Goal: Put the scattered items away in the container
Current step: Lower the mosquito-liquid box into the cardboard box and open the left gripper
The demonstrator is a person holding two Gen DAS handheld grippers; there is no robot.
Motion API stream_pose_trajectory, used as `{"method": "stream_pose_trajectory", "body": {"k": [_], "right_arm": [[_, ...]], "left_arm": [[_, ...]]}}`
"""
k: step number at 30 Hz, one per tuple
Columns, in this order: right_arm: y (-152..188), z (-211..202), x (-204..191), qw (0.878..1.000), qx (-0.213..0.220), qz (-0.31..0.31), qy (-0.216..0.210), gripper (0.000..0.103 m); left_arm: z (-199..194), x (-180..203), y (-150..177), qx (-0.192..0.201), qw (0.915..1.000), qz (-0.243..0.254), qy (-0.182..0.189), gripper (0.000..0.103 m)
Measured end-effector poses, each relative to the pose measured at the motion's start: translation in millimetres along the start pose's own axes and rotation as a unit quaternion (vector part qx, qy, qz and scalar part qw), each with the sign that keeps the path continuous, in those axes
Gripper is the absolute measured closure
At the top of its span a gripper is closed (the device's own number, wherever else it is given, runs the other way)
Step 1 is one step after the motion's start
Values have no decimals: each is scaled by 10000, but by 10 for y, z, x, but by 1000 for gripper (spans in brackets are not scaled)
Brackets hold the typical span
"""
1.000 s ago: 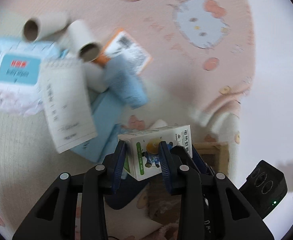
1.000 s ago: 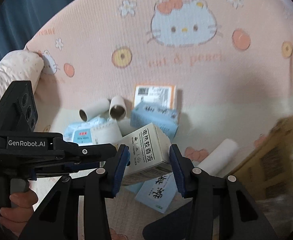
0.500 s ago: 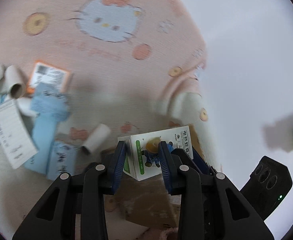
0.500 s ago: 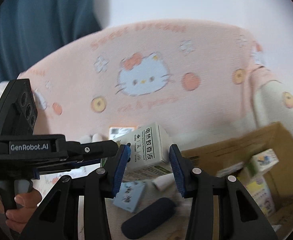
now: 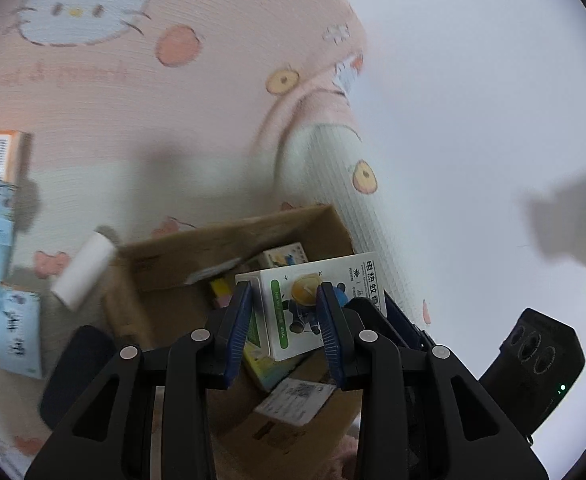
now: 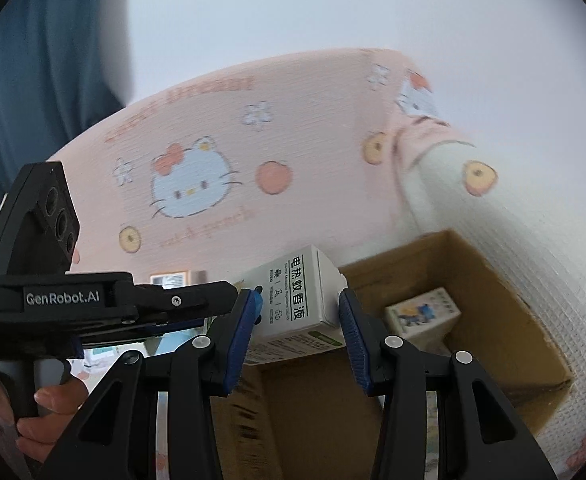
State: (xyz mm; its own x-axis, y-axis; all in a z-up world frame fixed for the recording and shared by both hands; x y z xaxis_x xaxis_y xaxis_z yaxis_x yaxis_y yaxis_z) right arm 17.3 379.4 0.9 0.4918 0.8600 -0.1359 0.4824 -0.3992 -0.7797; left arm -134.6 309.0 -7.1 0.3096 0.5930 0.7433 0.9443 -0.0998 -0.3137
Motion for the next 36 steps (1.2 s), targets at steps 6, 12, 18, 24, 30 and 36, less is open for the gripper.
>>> {"method": "stream_pose_trajectory", "body": {"k": [6, 12, 18, 24, 30, 36], "right_arm": [[3, 143, 554, 9994, -206, 282, -84, 62], [31, 459, 1035, 9960, -603, 633, -195, 62], [36, 747, 1201, 9937, -986, 516, -112, 62], [125, 1009, 1266, 9882, -1461, 434, -127, 62], [90, 1008, 1342, 9880, -1491, 401, 42, 62], [109, 867, 1320, 9883, -1473, 284, 271, 58]], "left_arm": [[504, 243, -50, -312, 9994, 126, -107, 66], [911, 371, -116, -469, 9978, 348, -317, 66], [1215, 284, -109, -659, 9963, 289, -461, 66], [1455, 70, -137, -766, 9952, -92, -603, 68], [1539, 71, -135, -791, 9956, -80, -502, 69], [1482, 182, -93, -731, 9961, 114, -483, 69]]}}
Point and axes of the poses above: each gripper's, at about its wrist camera, not at the fingertips, and z roughly the way its jaws point, x to its right, y to its underside, the point moved 6 cm from there along z, roughly the way its jaws point, and after that the axes turned 4 degrees about -z, right-handed, at the moved point
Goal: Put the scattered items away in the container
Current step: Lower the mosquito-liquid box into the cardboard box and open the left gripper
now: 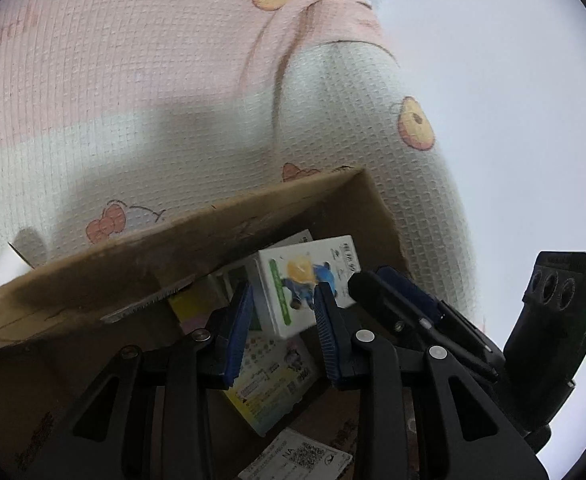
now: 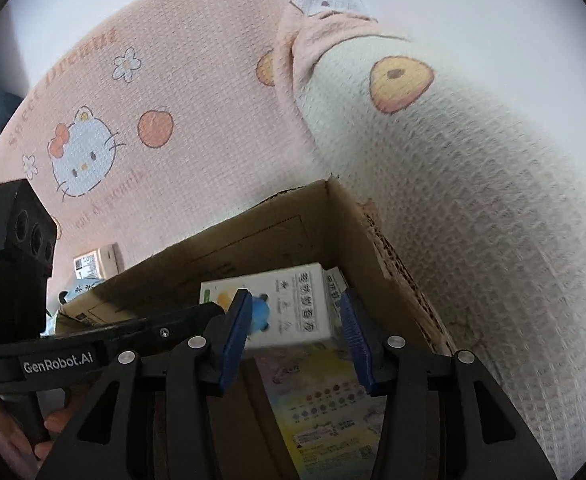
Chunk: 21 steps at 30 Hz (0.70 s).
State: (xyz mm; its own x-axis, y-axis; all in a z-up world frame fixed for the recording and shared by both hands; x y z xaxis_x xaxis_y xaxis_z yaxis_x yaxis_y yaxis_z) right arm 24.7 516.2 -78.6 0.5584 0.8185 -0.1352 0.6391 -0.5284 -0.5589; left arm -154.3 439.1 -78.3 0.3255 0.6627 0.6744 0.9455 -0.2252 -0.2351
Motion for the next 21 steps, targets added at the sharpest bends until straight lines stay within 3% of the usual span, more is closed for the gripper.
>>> {"method": "stream_pose_trajectory", "body": {"k": [7, 9, 10, 11, 12, 14, 21], "right_arm": [[210, -137, -4, 9999, -117, 28, 39, 57], [252, -154, 28, 9997, -144, 112, 131, 57], [283, -150, 42, 9996, -191, 152, 165, 64], [317, -129, 34, 9995, -276, 147, 96, 80], [340, -108, 22, 9993, -333, 143, -29, 84], [371, -80, 8, 9991, -373, 25, -195, 84], [334, 49, 32, 9988, -451, 110, -167, 84]], "left_arm": [[-209, 5, 145, 140, 9998, 104, 103, 69], [-197, 0, 182, 99, 9998, 80, 151, 75], [-185, -7, 198, 73, 9998, 44, 167, 77], [-164, -9, 207, 41, 9999, 9, 165, 82], [-158, -24, 217, 26, 9998, -35, 188, 88], [-146, -34, 209, 62, 9997, -81, 209, 89], [-47, -70, 193, -16, 9997, -126, 230, 89]]}}
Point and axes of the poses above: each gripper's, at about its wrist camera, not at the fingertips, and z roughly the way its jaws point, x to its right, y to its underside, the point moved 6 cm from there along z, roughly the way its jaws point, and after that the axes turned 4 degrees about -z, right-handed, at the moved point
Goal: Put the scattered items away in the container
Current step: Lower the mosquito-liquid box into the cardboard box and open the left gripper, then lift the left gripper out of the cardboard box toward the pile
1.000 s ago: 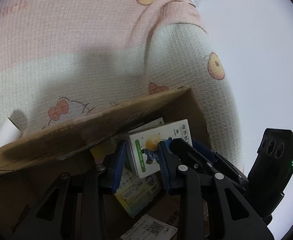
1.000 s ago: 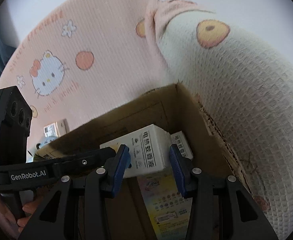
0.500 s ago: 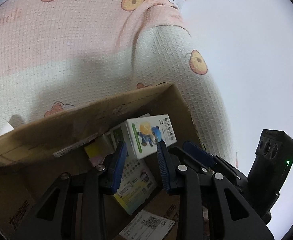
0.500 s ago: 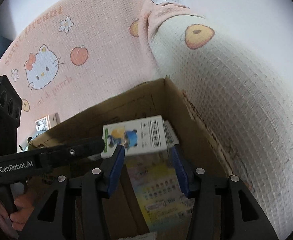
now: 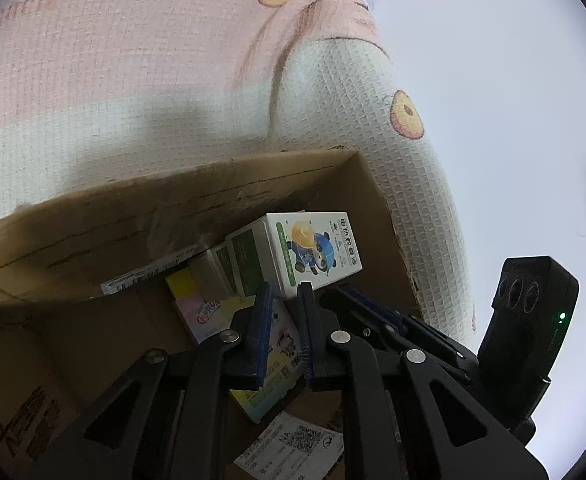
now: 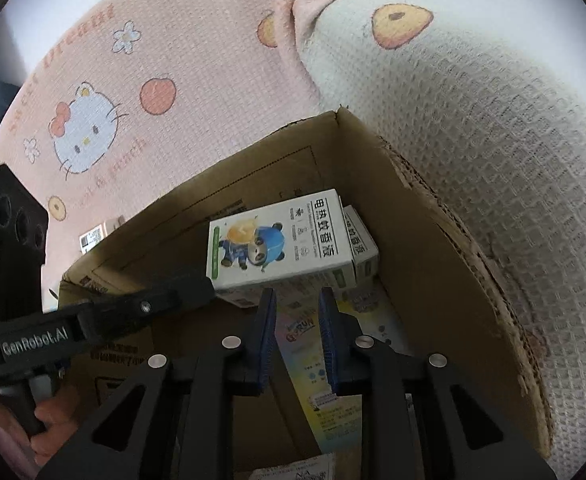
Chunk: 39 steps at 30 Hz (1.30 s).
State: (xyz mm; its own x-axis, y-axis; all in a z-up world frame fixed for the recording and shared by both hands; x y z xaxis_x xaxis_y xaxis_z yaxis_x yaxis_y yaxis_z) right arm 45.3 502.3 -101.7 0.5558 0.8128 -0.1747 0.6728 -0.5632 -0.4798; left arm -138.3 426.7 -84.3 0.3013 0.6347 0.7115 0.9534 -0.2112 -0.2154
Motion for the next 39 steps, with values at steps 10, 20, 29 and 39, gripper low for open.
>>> {"method": "stream_pose_trajectory", "body": {"k": [10, 20, 29, 39], "right_arm": [[-31, 146, 170, 9993, -243, 294, 50, 84], [17, -160, 29, 9970, -185, -30, 750, 84], [118, -614, -619, 9896, 256, -599, 1282, 38], [303, -659, -1389, 9872, 339, -1042, 1156, 38]], "left_arm": [[203, 135, -47, -151, 9997, 146, 97, 89], [-90, 138, -37, 208, 9992, 275, -197, 76], [-697, 102, 45, 642, 9956, 569, -372, 52], [-1308, -169, 131, 948, 9931, 538, -426, 50]]}}
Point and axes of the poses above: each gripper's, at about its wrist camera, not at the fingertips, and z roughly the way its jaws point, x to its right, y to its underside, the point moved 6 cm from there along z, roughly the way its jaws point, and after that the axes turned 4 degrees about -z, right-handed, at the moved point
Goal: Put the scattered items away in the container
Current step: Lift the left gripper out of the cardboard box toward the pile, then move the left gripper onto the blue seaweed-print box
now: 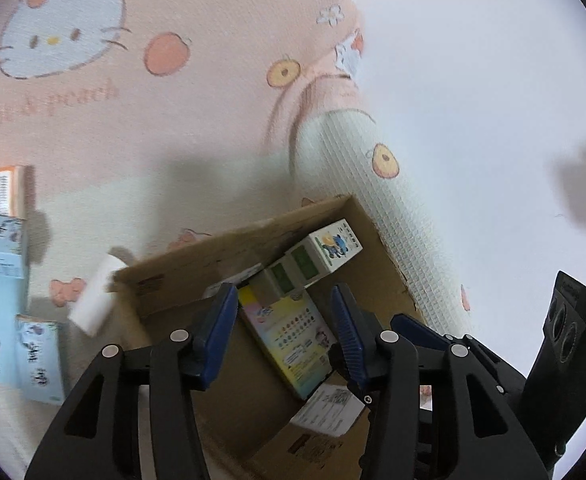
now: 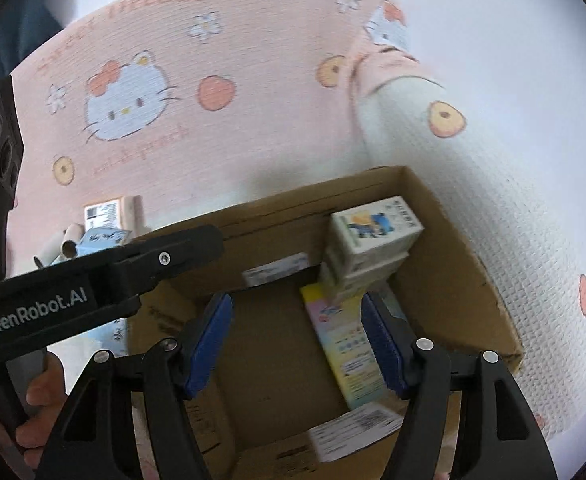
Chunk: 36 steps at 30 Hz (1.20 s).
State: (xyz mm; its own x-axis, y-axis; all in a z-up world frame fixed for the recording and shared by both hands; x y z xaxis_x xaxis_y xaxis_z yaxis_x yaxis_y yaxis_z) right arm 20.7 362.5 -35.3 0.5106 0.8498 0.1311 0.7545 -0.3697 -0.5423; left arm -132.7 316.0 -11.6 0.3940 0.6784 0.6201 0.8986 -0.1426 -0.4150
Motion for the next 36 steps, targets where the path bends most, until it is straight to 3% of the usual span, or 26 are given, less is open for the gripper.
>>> {"method": "stream_pose_trajectory", "body": {"k": [9, 13, 18, 23, 30, 36], "right_arm": [[-103, -107, -708, 9989, 227, -131, -396, 34], [-90, -59, -1074, 9964, 207, -233, -788, 34], [-18, 111, -1488, 9939, 15, -515, -972, 34], [113, 384, -1845, 9901, -332, -751, -1139, 34], [321, 830, -2091, 9848, -812, -1026, -1139, 34], [527, 1189, -2093, 9825, -944, -1045, -1215, 34]], "left_arm": [[-512, -359, -20, 295, 9994, 11, -198, 47], [-708, -702, 22, 428, 9976, -30, -536, 47], [-836, -1262, 124, 435, 9941, -509, -853, 47], [-803, -1783, 244, 234, 9876, -1150, -1039, 47], [-659, -2012, 356, -78, 9863, -1138, -1194, 47], [-521, -2292, 547, -387, 9803, -1326, -1414, 47]]}}
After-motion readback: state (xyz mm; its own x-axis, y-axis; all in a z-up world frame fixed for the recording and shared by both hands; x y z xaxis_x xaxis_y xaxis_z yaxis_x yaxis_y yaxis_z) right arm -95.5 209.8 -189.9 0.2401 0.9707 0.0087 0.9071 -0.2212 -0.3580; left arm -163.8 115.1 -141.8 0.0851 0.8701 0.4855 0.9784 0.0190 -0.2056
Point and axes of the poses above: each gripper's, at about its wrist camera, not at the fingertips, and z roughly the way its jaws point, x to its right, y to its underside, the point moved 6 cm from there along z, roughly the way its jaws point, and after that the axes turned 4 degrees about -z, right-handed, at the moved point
